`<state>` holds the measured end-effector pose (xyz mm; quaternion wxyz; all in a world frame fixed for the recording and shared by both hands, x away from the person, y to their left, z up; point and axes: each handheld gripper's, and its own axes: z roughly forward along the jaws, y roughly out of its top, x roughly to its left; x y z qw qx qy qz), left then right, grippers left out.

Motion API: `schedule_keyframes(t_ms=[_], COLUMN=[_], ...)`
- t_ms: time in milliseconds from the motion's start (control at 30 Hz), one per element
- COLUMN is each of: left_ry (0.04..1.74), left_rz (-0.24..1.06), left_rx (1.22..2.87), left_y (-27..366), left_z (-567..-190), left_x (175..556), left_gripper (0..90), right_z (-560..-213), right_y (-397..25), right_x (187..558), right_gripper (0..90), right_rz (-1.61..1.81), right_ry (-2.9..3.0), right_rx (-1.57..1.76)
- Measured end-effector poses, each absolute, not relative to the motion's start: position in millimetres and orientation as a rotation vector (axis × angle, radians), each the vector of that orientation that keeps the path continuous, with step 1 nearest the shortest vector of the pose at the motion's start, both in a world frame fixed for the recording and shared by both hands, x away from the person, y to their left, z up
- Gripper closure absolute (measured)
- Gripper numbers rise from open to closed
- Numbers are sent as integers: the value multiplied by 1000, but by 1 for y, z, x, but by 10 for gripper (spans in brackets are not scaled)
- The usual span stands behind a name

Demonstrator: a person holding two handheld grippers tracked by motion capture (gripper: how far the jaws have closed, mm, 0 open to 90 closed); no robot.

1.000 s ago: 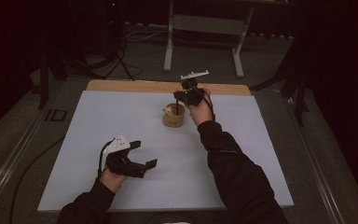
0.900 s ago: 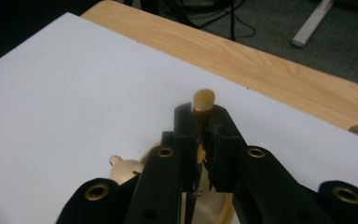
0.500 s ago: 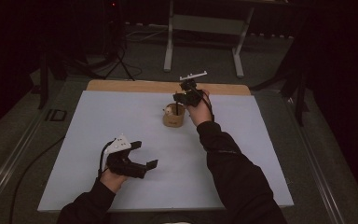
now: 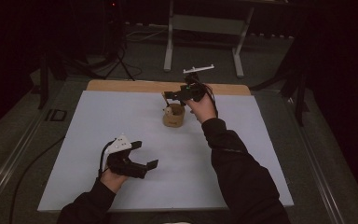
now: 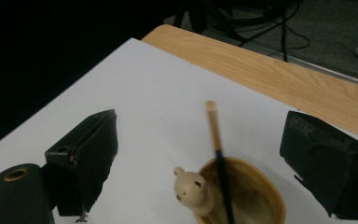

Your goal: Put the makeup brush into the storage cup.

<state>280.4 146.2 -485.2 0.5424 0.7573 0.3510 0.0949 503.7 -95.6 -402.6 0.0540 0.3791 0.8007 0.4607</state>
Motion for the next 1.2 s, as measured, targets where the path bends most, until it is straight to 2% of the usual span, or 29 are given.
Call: schedule_keyframes(t_ms=[400,633,1200], left_ry=[793,694,589], left_rz=[206,205,206], left_rx=[1782,1789,1779], left_y=[145,145,158], left_z=[-483,-478,-450], left_x=[280,280,276], left_gripper=[3,3,4], right_z=[-391,-386,-401], right_y=[-108,-124,-157], right_x=[480,458,413], right_gripper=[112,112,112], right_rz=[1385,1422,1467], right_ry=[2486,2492,2564], right_rx=[1037,963,796])
